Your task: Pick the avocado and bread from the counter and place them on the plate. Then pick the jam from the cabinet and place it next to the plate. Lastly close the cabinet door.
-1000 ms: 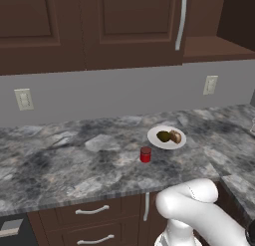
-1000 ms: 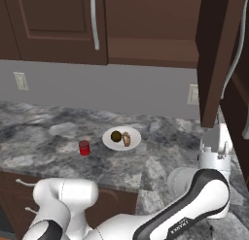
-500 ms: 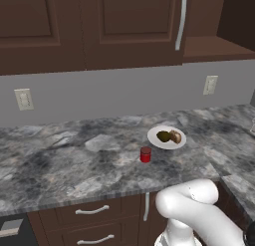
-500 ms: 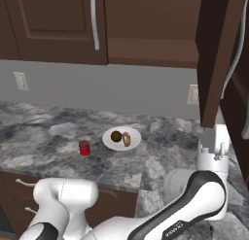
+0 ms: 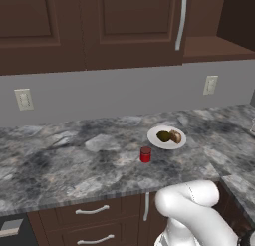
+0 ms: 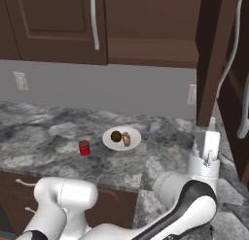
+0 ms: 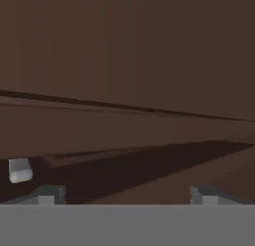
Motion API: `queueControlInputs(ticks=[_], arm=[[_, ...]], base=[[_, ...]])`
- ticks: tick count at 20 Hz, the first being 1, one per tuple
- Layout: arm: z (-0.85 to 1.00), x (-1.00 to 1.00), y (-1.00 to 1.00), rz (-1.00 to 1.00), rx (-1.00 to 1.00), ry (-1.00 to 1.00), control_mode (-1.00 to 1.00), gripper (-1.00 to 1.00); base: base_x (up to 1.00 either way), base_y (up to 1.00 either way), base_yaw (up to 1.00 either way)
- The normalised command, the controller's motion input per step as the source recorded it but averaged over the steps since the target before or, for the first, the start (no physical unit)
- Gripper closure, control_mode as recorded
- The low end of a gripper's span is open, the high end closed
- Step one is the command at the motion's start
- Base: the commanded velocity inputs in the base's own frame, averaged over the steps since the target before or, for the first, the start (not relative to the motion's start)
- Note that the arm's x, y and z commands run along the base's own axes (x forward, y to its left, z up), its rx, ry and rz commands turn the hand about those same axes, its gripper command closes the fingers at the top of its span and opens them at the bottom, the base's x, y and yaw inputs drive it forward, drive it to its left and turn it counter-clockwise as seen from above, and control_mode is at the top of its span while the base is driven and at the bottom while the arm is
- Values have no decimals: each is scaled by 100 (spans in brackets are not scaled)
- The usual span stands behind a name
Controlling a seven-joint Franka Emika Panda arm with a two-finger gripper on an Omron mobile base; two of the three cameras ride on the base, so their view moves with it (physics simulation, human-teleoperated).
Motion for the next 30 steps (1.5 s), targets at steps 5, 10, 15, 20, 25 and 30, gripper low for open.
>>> queueControlInputs(ticks=[5, 10, 15, 20, 25, 30], arm=[[3, -43, 28, -4, 0, -4, -100, -100], [28, -17, 66, -3, -2, -1, -100, -100], [89, 13, 100, -3, -12, 2, -100, -100], [94, 26, 100, -6, -21, 6, -100, -100], [89, 45, 100, -7, -29, 16, -100, -100], [86, 62, 100, -2, -27, 21, -100, -100]], base=[[0, 0, 0], [0, 0, 0], [0, 0, 0], [0, 0, 0], [0, 0, 0], [0, 0, 0]])
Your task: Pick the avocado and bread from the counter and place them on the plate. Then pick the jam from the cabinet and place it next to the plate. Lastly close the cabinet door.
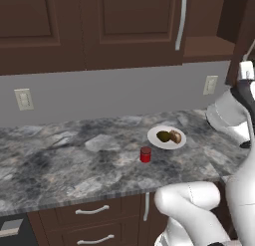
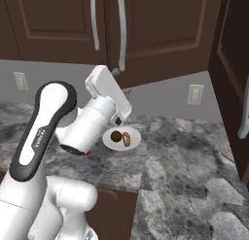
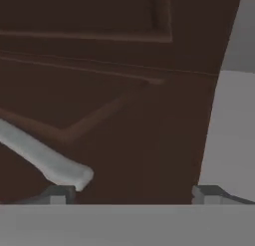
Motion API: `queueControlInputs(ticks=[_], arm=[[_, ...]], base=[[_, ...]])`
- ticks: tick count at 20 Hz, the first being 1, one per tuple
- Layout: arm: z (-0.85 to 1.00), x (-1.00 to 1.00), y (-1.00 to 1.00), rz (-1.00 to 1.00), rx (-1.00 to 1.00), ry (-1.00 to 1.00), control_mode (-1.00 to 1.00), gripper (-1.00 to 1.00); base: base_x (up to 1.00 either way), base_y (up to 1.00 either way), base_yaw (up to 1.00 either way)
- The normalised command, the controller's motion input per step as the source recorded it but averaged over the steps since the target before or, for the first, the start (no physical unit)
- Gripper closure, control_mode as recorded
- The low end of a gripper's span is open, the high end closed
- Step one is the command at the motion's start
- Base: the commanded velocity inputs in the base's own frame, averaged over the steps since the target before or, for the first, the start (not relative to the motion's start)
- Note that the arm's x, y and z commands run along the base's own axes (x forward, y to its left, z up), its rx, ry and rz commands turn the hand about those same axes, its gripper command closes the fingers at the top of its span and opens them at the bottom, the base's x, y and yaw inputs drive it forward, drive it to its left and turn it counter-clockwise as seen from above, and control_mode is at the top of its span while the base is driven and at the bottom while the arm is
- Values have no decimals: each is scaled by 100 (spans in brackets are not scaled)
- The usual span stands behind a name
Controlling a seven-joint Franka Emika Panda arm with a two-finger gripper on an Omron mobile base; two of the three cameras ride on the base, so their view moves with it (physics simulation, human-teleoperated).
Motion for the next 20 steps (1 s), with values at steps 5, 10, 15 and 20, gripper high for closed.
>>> queueControlInputs(ticks=[5, 10, 15, 20], arm=[[56, 99, 86, 3, -16, 31, -100, -100], [33, 100, 31, 13, -4, 32, -100, -100], [34, 100, 0, 27, 3, 33, -100, -100], [49, 100, 0, 28, 6, 33, -100, -100]], base=[[0, 0, 0], [0, 0, 0], [0, 0, 0], [0, 0, 0]])
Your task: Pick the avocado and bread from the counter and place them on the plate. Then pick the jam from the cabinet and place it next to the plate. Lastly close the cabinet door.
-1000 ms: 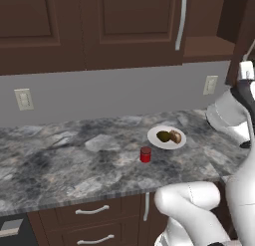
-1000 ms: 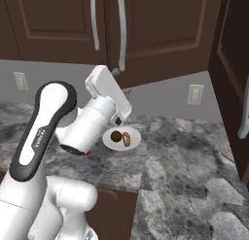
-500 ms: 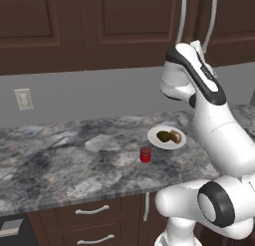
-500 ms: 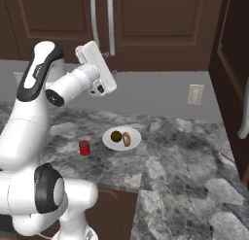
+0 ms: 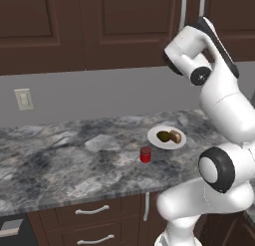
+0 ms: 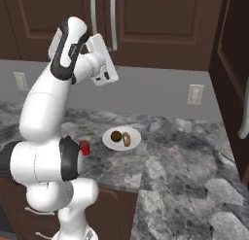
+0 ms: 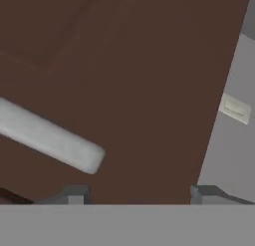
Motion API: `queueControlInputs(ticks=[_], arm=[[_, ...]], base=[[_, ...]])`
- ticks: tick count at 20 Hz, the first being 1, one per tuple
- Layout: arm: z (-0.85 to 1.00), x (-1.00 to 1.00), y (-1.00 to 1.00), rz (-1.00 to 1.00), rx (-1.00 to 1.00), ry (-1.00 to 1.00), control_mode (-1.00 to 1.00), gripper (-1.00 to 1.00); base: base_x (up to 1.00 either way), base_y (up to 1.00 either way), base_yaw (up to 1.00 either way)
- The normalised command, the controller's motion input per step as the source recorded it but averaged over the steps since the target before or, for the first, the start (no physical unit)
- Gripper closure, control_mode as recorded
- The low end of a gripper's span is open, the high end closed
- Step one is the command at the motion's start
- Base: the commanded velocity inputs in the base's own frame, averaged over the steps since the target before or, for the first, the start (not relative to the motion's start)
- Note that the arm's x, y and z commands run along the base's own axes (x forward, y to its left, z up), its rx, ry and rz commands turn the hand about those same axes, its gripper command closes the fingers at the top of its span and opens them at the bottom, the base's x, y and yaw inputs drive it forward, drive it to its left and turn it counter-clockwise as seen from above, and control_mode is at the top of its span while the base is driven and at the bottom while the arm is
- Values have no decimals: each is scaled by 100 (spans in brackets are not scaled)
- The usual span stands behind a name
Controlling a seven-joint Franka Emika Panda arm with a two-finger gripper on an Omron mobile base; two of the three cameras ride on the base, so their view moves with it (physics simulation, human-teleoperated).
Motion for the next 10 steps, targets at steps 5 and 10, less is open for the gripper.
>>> queueControlInputs(ticks=[5, 10], arm=[[48, 84, 2, 25, 3, 32, -100, -100], [48, -22, 31, 22, -7, 17, -100, -100]], base=[[0, 0, 0], [0, 0, 0]])
